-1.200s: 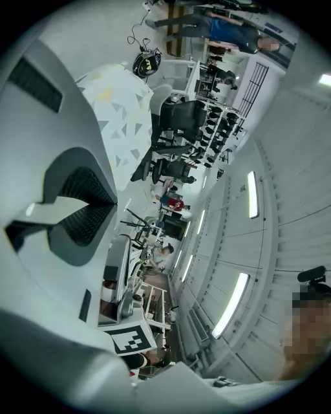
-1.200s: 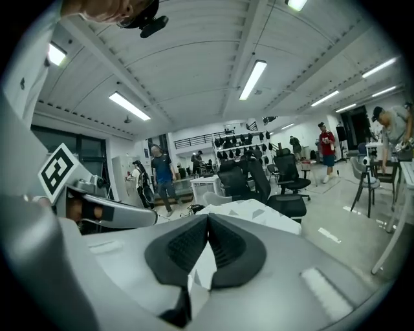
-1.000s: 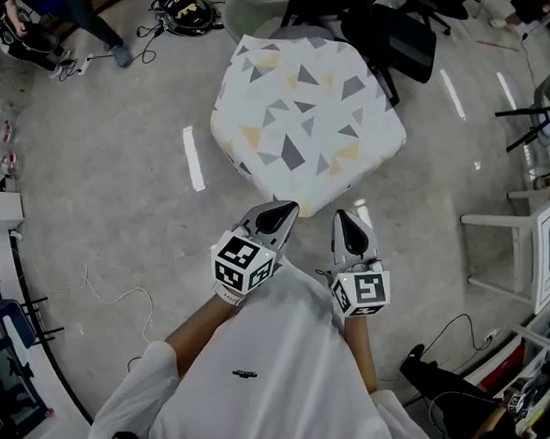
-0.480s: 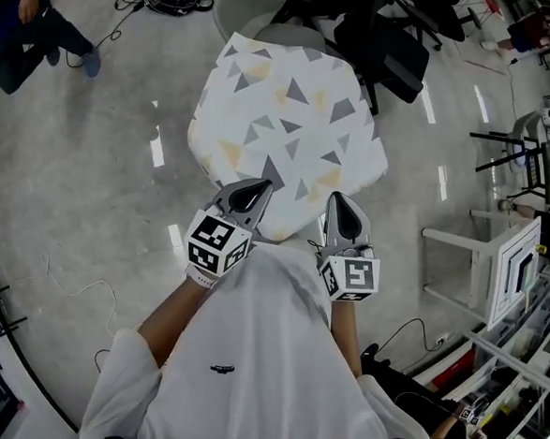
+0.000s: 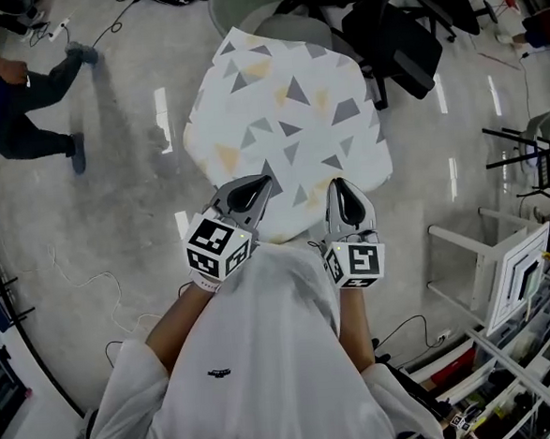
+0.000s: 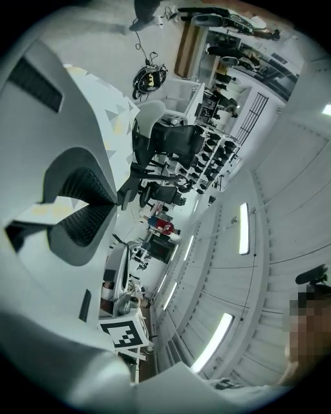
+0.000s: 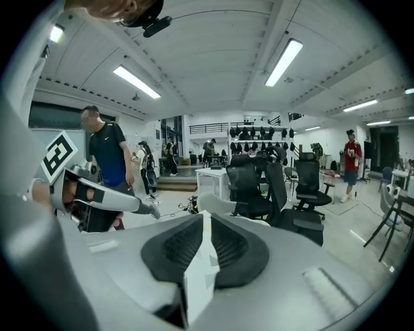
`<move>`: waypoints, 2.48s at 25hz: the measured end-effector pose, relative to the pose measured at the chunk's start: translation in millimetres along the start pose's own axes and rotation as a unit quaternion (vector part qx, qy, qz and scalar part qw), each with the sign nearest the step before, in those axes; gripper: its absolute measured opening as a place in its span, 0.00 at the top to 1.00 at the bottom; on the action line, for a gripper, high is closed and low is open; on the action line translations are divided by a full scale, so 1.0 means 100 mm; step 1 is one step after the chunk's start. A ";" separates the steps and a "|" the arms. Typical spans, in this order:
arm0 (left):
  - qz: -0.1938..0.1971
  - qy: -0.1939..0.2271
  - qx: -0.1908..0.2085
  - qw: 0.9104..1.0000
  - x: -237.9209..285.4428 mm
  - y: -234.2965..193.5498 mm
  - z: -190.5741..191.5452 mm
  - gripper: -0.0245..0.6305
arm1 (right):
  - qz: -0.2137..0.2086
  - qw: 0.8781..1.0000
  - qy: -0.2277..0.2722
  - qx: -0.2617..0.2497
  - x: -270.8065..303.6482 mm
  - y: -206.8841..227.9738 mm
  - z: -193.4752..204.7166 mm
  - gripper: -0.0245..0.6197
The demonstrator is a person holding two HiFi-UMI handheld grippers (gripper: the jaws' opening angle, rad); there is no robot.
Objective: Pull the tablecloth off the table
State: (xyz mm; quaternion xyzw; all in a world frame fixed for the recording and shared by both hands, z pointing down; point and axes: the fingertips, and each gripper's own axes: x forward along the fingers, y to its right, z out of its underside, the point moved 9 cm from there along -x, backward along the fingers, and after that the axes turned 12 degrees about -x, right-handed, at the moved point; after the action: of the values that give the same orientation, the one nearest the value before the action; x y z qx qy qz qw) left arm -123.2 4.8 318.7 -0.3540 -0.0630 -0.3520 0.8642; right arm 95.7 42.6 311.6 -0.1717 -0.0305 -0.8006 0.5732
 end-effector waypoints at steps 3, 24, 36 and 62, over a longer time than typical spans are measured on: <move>-0.011 -0.001 0.005 1.000 0.21 0.01 -0.10 0.95 | -0.008 1.000 0.006 0.001 0.22 0.27 0.02 0.82; -0.147 -0.103 0.047 0.983 2.50 -1.01 -0.47 0.95 | -0.078 0.989 -0.122 0.009 2.57 2.11 1.17 0.40; -0.177 -0.154 0.080 0.969 3.22 -1.82 -0.48 0.77 | -0.077 0.970 -0.229 0.019 3.44 2.68 1.96 0.33; -0.122 -0.324 0.207 0.915 3.95 -3.36 -0.85 0.29 | -0.062 0.978 -0.129 -0.152 3.04 2.36 1.88 0.86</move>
State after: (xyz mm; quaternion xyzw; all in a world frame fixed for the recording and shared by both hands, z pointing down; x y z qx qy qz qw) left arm -60.3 -442.4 587.3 -0.2517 -0.4535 -0.3001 0.8005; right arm 273.3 -267.6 547.3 -0.3563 0.0075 -0.8011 0.4808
